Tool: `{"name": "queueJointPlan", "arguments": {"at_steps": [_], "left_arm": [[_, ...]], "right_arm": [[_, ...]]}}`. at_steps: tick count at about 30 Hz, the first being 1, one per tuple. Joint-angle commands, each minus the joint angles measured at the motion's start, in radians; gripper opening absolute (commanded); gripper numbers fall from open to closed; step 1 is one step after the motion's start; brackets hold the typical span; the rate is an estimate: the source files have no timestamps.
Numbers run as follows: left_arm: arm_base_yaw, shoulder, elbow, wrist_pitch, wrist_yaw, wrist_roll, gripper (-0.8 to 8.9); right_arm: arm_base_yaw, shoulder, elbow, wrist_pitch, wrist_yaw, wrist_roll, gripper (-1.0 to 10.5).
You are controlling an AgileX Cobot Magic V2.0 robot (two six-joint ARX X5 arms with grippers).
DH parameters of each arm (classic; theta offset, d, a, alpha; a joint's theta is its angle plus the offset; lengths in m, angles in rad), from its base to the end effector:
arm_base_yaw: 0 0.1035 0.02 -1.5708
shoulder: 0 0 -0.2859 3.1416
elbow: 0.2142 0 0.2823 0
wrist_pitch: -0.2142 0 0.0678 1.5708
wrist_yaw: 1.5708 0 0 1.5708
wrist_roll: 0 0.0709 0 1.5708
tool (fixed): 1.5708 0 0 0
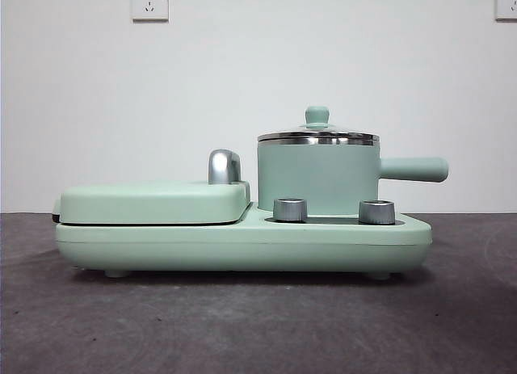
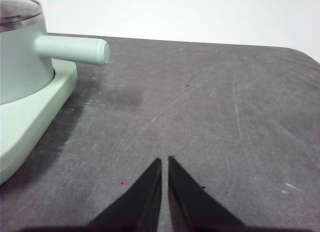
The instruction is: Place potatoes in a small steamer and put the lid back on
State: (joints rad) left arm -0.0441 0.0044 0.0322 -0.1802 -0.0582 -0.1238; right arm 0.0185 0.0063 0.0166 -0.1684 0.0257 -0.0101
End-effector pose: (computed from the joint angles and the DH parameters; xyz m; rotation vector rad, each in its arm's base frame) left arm 0.1452 -0.0023 0.1514 -0.1158 0.1511 0.0235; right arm 0.1463 0.0009 0.1463 -0.0136 0.1581 -0.0064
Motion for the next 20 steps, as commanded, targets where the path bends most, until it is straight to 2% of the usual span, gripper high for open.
{"name": "queueJointPlan", "arguments": {"at_steps": [1,20], "left_arm": [[-0.001,-0.001,-0.019,-0.006,-0.006,0.0,0.19],[-0.001,-0.001,-0.019,-0.006,-0.006,0.0,0.19]], "right_arm": [[-0.002,-0.003,-0.005,-0.01,-0.011,0.01,0.2],[-0.002,-0.003,-0.005,0.012,-0.026,0.025,0.2]]}}
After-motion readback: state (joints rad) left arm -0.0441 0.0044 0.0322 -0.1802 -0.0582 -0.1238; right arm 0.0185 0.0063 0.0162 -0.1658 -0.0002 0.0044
